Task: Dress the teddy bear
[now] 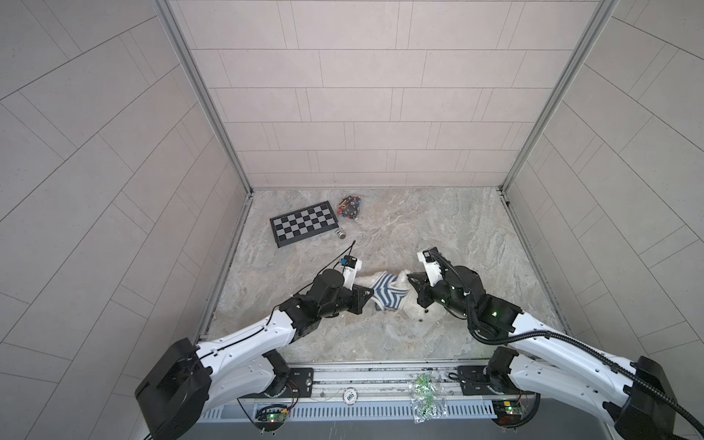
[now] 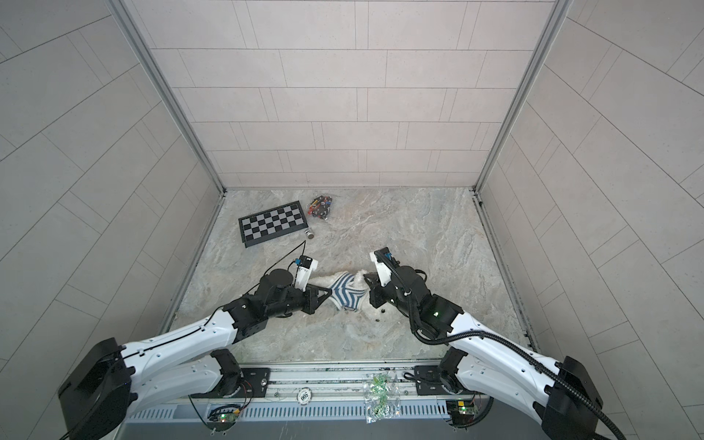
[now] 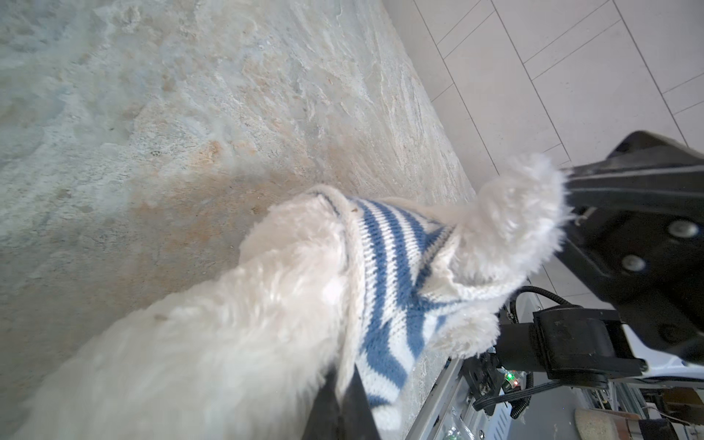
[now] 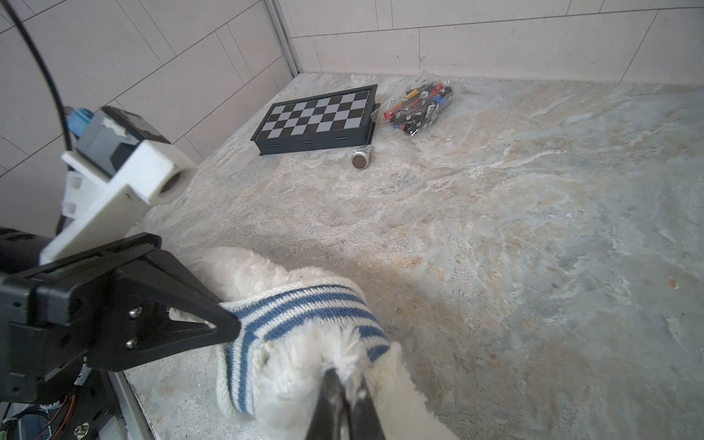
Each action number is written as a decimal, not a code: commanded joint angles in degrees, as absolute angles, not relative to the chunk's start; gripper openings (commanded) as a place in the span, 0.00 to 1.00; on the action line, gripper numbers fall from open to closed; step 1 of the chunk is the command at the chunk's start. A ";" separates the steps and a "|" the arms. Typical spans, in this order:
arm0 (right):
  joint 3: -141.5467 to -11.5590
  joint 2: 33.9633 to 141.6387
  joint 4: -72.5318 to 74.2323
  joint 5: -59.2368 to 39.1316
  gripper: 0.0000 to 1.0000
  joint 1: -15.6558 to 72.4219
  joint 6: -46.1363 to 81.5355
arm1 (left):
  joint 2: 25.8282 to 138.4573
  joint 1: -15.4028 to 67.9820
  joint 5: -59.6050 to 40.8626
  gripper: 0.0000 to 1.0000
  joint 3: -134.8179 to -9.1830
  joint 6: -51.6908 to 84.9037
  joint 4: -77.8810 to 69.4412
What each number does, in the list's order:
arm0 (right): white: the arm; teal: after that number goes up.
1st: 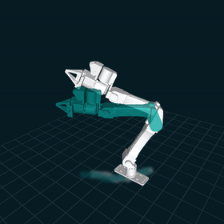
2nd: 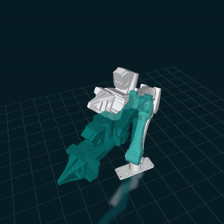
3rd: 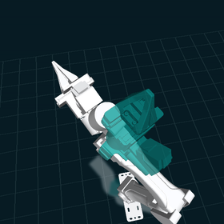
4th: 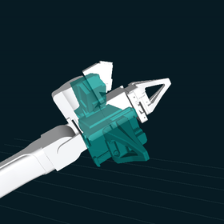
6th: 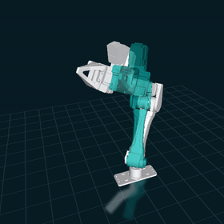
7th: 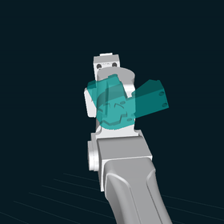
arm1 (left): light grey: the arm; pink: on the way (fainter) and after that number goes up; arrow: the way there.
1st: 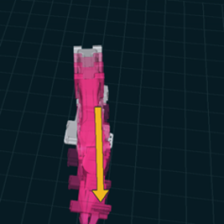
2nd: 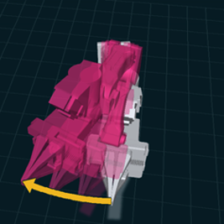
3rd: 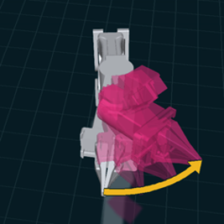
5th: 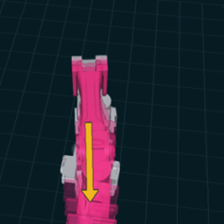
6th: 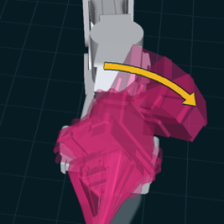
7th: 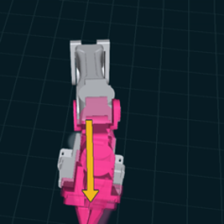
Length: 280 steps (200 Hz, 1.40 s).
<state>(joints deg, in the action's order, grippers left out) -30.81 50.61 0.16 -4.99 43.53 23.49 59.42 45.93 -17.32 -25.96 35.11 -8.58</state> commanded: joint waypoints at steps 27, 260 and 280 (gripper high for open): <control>-32.13 50.18 -0.87 -1.13 0.02 42.45 24.85 | 55.67 54.05 -14.20 0.00 -27.72 33.36 1.17; -44.91 65.42 -4.99 -14.29 0.69 43.07 11.51 | 63.33 45.78 -19.13 0.00 -28.74 34.43 -6.15; -44.56 66.47 -5.33 -13.96 0.65 43.24 11.22 | 63.01 45.77 -19.07 0.00 -28.48 34.43 -6.20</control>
